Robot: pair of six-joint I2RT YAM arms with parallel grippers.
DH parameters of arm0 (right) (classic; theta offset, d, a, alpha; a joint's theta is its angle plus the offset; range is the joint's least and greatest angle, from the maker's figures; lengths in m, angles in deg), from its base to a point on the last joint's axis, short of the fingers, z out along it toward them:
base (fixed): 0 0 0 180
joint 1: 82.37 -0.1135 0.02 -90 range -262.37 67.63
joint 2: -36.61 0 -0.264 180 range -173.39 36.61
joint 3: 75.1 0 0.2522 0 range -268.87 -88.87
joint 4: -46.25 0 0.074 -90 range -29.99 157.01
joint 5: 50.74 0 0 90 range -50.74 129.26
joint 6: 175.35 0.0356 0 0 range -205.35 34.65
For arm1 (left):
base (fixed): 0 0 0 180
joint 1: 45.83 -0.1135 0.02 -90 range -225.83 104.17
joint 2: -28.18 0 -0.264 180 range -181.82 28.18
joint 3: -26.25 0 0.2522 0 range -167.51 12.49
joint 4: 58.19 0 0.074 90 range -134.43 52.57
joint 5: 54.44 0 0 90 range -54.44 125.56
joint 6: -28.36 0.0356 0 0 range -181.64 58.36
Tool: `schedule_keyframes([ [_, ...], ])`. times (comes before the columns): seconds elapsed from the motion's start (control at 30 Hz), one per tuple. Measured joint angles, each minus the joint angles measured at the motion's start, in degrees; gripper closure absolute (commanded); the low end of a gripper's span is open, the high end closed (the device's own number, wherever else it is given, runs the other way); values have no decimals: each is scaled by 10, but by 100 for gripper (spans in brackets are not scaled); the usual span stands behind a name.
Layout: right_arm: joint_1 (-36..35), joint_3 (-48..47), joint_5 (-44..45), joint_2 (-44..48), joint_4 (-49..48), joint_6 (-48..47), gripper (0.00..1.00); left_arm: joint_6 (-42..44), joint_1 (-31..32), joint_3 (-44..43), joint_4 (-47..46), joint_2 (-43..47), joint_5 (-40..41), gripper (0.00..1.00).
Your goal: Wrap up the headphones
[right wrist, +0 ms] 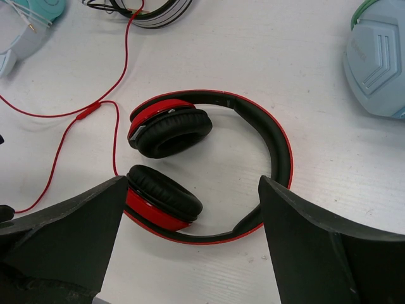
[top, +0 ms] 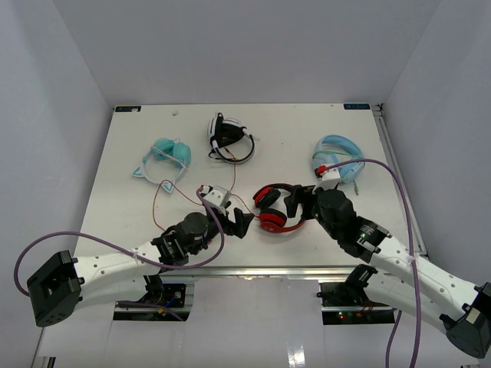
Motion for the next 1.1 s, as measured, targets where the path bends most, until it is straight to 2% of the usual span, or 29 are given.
schedule_keyframes([
  [0.3,0,0,11,16,0,1,9,4,0,6,-9,14,4,2],
  [0.47,0,1,28,19,2,7,0,6,0,12,-9,16,23,2],
  [0.6,0,1,64,0,18,19,13,6,0,18,-8,22,45,2],
  [0.77,0,-1,110,-52,61,43,16,6,0,23,-10,40,61,2],
  [0.87,1,-1,119,-74,78,72,21,6,0,29,-14,51,63,2],
  [1.1,27,-17,127,-138,87,122,22,1,0,33,-16,58,73,2],
])
